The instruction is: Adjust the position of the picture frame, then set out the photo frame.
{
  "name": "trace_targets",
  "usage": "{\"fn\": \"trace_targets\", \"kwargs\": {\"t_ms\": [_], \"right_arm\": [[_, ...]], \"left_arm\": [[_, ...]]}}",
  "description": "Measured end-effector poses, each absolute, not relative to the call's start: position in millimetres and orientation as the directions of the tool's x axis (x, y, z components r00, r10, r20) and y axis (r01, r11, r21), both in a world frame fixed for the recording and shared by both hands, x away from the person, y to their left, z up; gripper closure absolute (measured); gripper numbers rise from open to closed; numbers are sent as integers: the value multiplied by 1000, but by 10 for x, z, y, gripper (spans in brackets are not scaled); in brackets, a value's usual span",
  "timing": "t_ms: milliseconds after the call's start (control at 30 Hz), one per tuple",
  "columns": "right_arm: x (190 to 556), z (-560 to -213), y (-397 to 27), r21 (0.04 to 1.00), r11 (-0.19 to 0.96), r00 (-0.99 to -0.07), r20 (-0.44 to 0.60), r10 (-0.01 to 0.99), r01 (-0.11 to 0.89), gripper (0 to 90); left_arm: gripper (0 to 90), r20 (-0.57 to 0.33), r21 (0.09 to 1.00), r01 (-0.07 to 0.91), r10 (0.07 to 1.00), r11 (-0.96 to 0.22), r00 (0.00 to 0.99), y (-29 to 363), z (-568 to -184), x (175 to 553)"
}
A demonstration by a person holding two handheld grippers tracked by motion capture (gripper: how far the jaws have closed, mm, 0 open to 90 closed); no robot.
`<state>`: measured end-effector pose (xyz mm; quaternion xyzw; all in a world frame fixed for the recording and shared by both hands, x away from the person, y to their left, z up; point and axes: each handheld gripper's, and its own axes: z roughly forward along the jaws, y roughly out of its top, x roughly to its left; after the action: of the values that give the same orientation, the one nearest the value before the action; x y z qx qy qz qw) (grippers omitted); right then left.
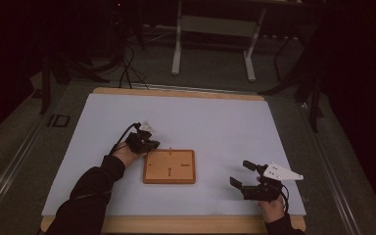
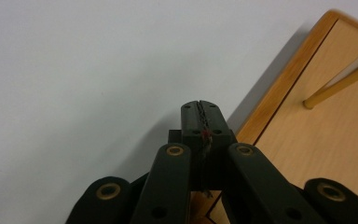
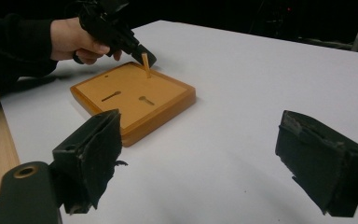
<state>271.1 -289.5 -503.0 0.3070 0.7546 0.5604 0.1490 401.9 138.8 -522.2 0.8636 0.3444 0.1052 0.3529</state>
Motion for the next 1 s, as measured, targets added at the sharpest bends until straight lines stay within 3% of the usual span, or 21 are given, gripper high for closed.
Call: {"fn": "trace_targets", "kwargs": {"t_ms": [67, 100, 133, 200, 367, 1000], "right_arm": [[2712, -5033, -2895, 937, 185, -767, 118, 630, 297, 139], [2713, -5034, -2894, 937, 186, -767, 118, 630, 297, 139], [2713, -5034, -2892, 936, 188, -768, 116, 630, 296, 139], [2712, -5034, -2888, 936, 189, -768, 116, 630, 297, 139], [2710, -5037, -2885, 935, 192, -769, 115, 629, 297, 139], [2712, -5047, -2855, 937, 187, -774, 120, 622, 295, 135]], "left_arm": [[900, -67, 696, 517, 672, -499, 738, 1408, -5190, 4002], [871, -67, 696, 517, 672, -499, 738, 1408, -5190, 4002], [786, -67, 703, 514, 673, -492, 737, 1420, -5174, 3993], [786, -74, 711, 514, 676, -480, 733, 1442, -5143, 3976], [686, -114, 727, 512, 655, -457, 747, 1527, -5084, 3931], [556, -118, 750, 441, 557, -493, 822, 1362, -4956, 3691]]}}
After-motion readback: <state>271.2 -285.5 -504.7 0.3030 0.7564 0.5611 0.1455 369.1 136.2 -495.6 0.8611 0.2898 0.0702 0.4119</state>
